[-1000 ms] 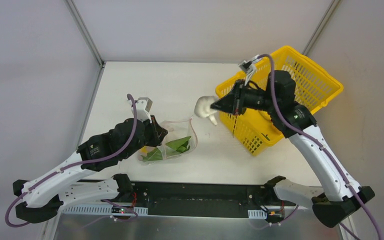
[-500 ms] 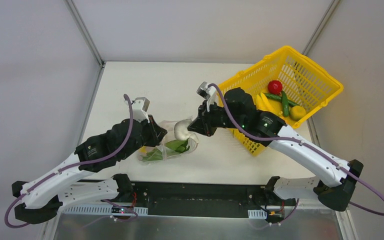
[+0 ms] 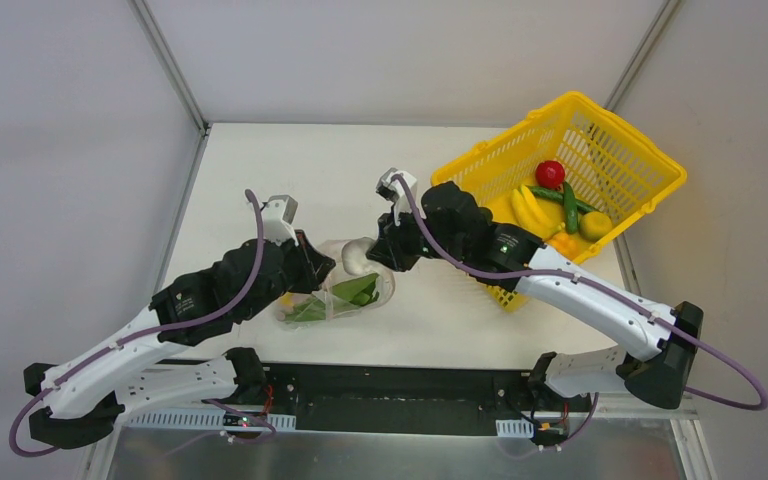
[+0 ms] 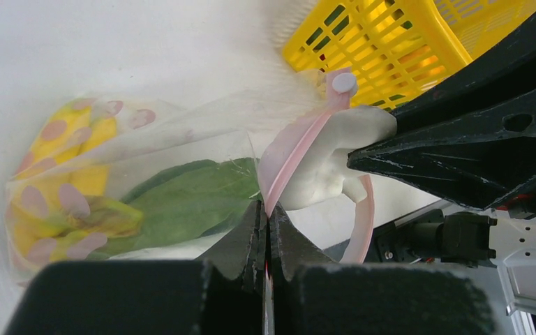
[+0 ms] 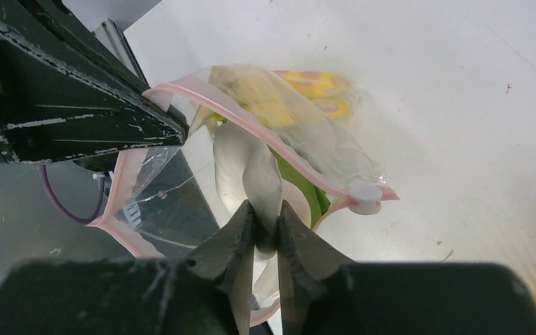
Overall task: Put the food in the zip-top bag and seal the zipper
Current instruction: Place the fake vegetable in the zipper food storage bag.
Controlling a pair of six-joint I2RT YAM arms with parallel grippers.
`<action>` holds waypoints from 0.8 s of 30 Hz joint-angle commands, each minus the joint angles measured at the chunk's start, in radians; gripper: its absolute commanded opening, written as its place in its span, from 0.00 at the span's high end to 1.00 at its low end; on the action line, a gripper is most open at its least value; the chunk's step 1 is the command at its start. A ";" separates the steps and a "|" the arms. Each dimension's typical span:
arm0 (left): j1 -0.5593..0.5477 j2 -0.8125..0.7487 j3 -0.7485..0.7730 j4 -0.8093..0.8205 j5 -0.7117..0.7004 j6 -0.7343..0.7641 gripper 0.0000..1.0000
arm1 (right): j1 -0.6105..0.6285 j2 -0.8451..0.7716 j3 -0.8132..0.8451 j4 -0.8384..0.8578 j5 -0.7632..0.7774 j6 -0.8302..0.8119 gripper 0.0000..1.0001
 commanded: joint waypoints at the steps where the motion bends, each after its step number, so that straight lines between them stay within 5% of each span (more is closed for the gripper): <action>1: 0.012 -0.005 0.000 0.046 0.018 -0.014 1.00 | 0.005 -0.023 0.017 0.077 0.036 0.017 0.81; 24: 0.012 -0.022 -0.008 0.068 -0.002 -0.022 1.00 | 0.018 0.032 0.051 0.093 -0.004 0.069 0.78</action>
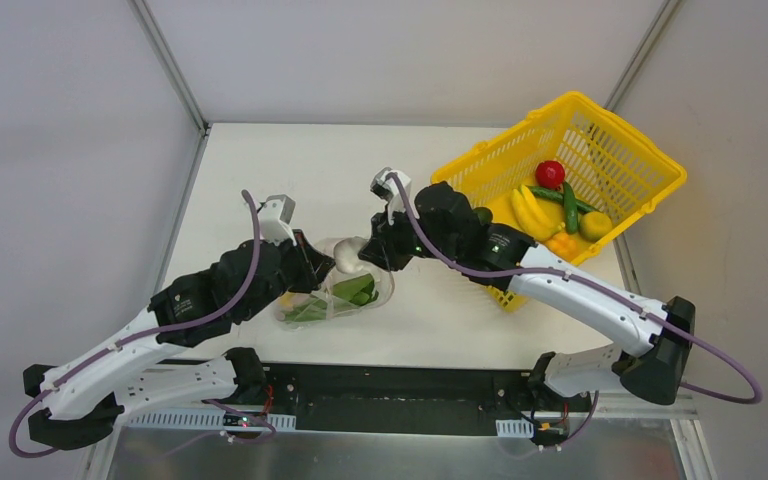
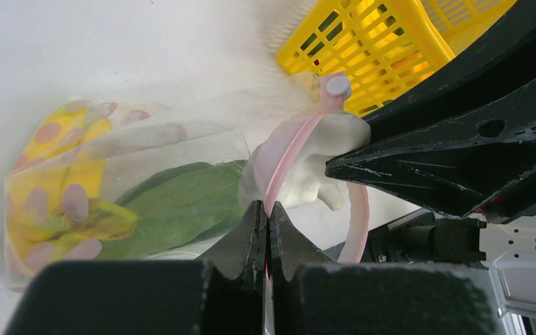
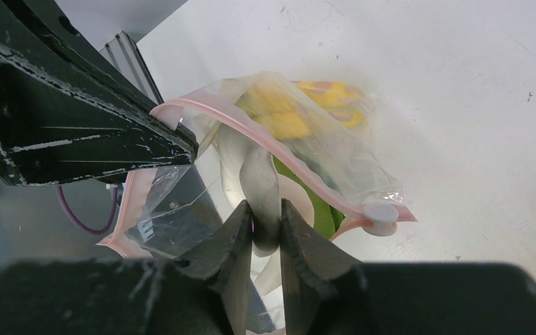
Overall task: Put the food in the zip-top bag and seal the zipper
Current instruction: Place the fake vegetable in the zipper food storage bag.
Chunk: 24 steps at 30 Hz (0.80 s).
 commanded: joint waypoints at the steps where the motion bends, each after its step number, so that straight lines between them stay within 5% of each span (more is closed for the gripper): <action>1: 0.012 -0.014 0.000 0.046 -0.004 -0.014 1.00 | 0.008 0.007 0.055 0.036 0.002 0.041 0.78; 9: 0.012 -0.030 0.000 0.044 -0.025 -0.013 1.00 | 0.011 -0.001 0.086 0.007 0.010 0.055 0.55; 16: 0.012 -0.031 -0.007 0.040 -0.027 -0.014 1.00 | 0.011 -0.168 -0.024 0.176 0.009 0.073 0.42; 24: 0.012 -0.031 -0.013 0.044 -0.023 -0.010 1.00 | -0.066 -0.296 -0.081 0.138 0.574 0.034 0.23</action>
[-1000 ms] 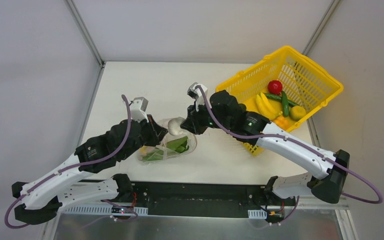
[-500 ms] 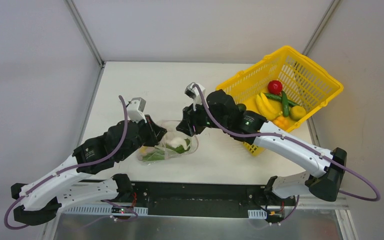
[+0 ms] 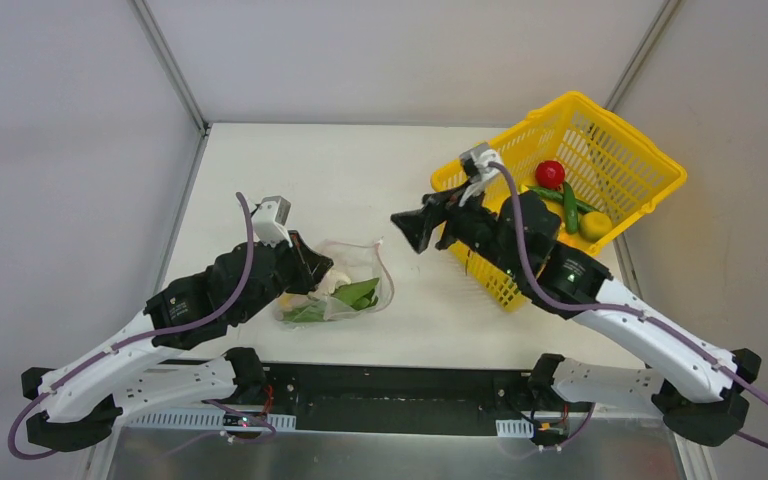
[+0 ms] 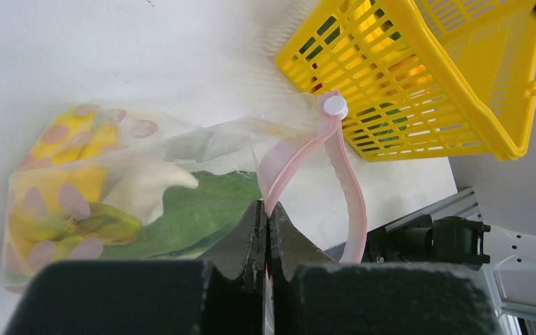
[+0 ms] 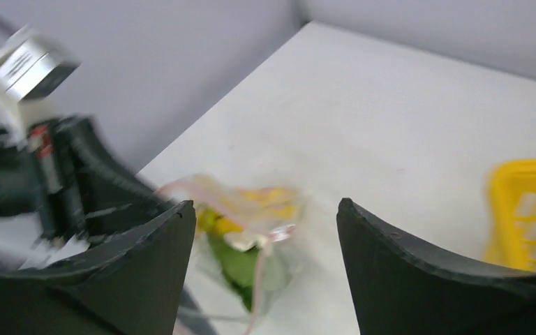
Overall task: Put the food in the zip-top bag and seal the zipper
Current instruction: Place the fake vegetable in the zipper food storage bag, then pick up the fake vegetable from the bin.
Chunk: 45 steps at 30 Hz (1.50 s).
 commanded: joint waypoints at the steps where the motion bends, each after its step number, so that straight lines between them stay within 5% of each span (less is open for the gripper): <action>1: 0.011 -0.006 -0.001 0.043 -0.013 -0.007 1.00 | -0.105 -0.001 0.034 -0.040 0.370 -0.007 0.23; 4: 0.011 -0.003 0.000 0.042 -0.005 -0.005 1.00 | -0.306 0.034 0.084 -0.179 0.330 0.075 0.24; 9: 0.011 -0.005 0.004 0.033 0.003 -0.004 1.00 | -0.767 0.142 0.112 -0.350 -0.070 0.192 0.25; 12: 0.011 -0.012 -0.004 0.030 -0.001 -0.007 1.00 | -0.898 0.225 0.091 -0.368 -0.196 0.256 0.21; 29: 0.011 -0.034 -0.020 0.021 -0.029 -0.008 1.00 | -0.919 0.628 0.108 -0.308 -0.247 0.471 0.16; 45: 0.011 -0.005 -0.011 0.020 -0.038 -0.008 1.00 | -0.859 0.701 0.054 -0.248 -0.161 0.604 0.12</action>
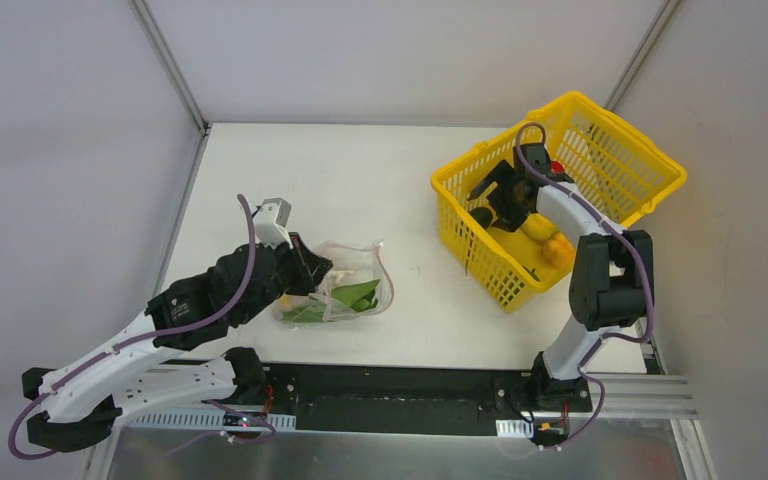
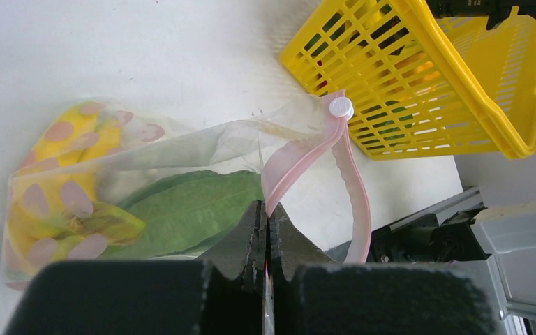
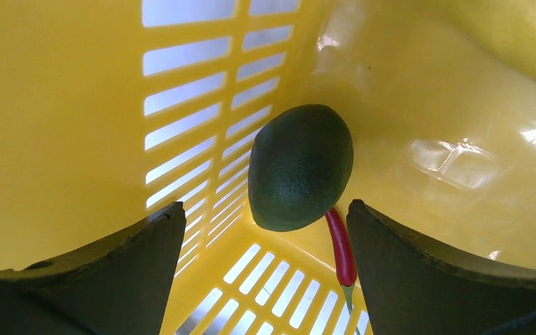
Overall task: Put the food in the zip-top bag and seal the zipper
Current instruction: Pick up the fake vegetable from the bin.
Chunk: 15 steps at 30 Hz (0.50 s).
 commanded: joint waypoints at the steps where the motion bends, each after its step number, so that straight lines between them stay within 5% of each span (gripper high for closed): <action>1: 0.011 0.002 0.005 0.020 -0.034 -0.008 1.00 | 0.022 0.017 -0.011 0.013 0.031 0.059 0.12; 6: 0.011 0.005 0.004 0.023 -0.034 -0.010 1.00 | 0.049 0.031 -0.002 -0.042 0.153 0.080 0.12; 15: 0.011 0.025 0.011 0.028 -0.021 -0.006 1.00 | 0.059 0.057 -0.017 -0.022 0.150 0.098 0.20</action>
